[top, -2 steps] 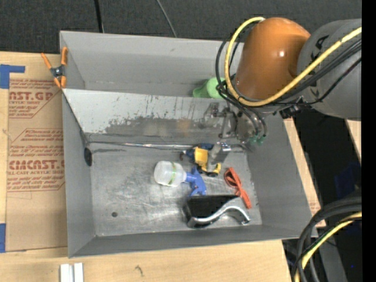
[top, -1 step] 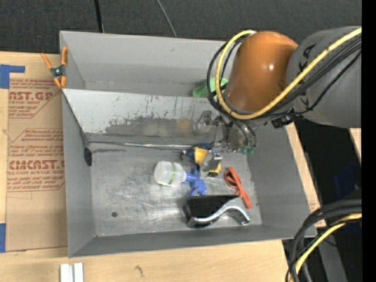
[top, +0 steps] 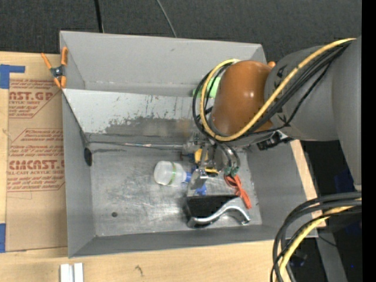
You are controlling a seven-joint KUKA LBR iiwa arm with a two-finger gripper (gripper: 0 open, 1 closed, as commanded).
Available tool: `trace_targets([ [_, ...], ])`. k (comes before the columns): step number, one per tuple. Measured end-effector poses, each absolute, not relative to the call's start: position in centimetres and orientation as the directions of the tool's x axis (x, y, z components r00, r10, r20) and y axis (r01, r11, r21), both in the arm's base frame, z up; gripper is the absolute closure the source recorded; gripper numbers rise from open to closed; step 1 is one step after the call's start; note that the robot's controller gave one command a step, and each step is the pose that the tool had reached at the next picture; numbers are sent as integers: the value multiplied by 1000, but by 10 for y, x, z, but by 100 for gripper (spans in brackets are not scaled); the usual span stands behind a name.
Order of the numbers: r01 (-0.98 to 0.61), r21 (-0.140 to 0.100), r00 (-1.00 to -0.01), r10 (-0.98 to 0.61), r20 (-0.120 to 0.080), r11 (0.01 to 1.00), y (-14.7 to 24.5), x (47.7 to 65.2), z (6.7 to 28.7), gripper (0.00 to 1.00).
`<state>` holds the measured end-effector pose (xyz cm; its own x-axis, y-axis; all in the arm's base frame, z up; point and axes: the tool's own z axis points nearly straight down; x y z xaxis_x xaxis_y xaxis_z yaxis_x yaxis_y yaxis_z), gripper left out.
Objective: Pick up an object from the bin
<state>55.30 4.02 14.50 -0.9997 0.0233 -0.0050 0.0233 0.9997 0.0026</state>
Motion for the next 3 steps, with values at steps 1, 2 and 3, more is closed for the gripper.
trace_targets([
  [1, -68, 2, -998, -68, -4, 998, 34, 574, 77, 100],
  [2, -68, 2, -998, -68, -4, 998, 34, 574, 77, 100],
  [3, -69, 2, -998, -69, -2, 998, 34, 574, 78, 100],
])
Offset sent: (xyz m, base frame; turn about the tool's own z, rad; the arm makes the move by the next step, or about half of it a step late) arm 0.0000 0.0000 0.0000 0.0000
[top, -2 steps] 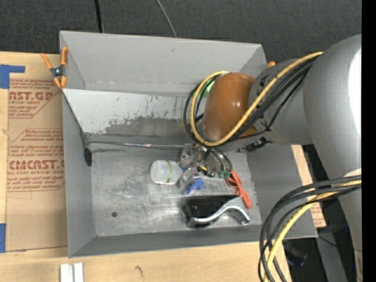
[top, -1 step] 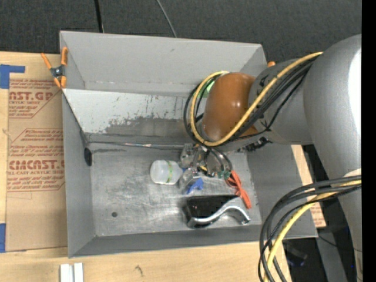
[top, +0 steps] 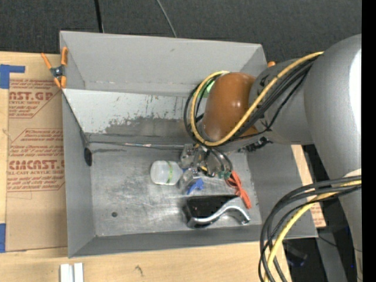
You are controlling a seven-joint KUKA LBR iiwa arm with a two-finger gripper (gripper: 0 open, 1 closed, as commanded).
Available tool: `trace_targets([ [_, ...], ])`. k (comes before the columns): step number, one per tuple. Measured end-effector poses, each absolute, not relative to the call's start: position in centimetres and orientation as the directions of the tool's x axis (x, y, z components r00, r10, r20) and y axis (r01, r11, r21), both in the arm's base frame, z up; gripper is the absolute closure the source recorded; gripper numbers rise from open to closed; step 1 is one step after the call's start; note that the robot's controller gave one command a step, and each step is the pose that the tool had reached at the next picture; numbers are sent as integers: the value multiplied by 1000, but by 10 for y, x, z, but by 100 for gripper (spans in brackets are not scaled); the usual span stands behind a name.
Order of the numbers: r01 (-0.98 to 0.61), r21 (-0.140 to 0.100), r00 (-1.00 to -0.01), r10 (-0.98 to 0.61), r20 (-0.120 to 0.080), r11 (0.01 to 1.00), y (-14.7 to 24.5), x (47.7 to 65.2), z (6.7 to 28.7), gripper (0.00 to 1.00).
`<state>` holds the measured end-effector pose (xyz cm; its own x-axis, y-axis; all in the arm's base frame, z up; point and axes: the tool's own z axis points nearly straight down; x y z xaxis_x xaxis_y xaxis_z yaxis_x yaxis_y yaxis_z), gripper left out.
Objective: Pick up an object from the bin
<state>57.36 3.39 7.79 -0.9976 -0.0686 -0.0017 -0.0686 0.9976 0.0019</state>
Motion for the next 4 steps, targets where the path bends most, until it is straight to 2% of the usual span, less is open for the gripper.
trace_targets([
  [1, -71, 2, -997, -71, 6, 997, 34, 571, 85, 100],
  [2, -84, 0, -996, -84, -6, 996, 34, 576, 121, 100],
  [3, 56, 1, -998, 56, -2, 998, 45, 584, 159, 100],
  [4, 56, 1, -998, 56, -2, 998, 45, 584, 159, 100],
])
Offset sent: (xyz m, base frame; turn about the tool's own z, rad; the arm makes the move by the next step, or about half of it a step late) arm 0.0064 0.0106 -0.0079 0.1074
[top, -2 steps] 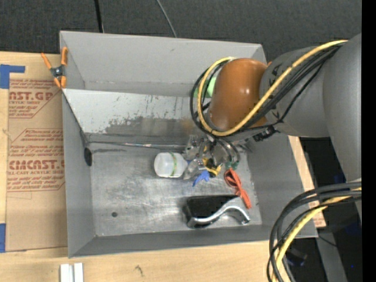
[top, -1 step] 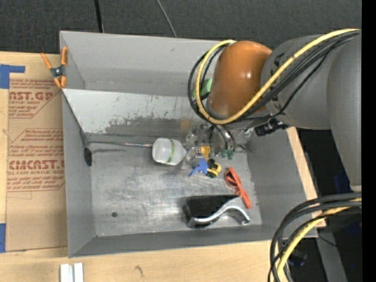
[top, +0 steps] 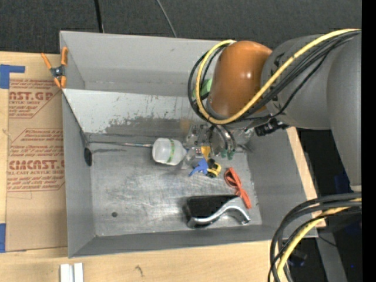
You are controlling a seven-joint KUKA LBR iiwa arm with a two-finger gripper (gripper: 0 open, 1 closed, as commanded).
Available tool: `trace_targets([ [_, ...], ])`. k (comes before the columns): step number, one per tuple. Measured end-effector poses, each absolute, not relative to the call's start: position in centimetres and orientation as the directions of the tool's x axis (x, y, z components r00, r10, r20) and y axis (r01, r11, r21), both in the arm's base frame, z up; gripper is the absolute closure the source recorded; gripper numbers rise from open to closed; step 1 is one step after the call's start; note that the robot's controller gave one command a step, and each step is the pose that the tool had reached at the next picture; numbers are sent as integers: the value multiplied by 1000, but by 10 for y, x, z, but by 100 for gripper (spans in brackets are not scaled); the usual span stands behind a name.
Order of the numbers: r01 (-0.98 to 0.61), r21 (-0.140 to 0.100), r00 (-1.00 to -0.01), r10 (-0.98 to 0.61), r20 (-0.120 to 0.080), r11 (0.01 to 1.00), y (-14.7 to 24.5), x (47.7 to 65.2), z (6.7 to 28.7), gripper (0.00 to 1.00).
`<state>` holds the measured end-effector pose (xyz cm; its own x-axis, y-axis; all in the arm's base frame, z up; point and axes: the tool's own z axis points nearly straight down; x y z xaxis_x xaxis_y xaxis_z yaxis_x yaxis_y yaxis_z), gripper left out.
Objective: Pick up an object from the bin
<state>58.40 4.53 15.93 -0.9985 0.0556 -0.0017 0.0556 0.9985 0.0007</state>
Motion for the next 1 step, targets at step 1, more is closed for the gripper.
trace_targets([
  [1, 56, 1, -998, 56, -3, 998, 38, 592, 242, 100],
])
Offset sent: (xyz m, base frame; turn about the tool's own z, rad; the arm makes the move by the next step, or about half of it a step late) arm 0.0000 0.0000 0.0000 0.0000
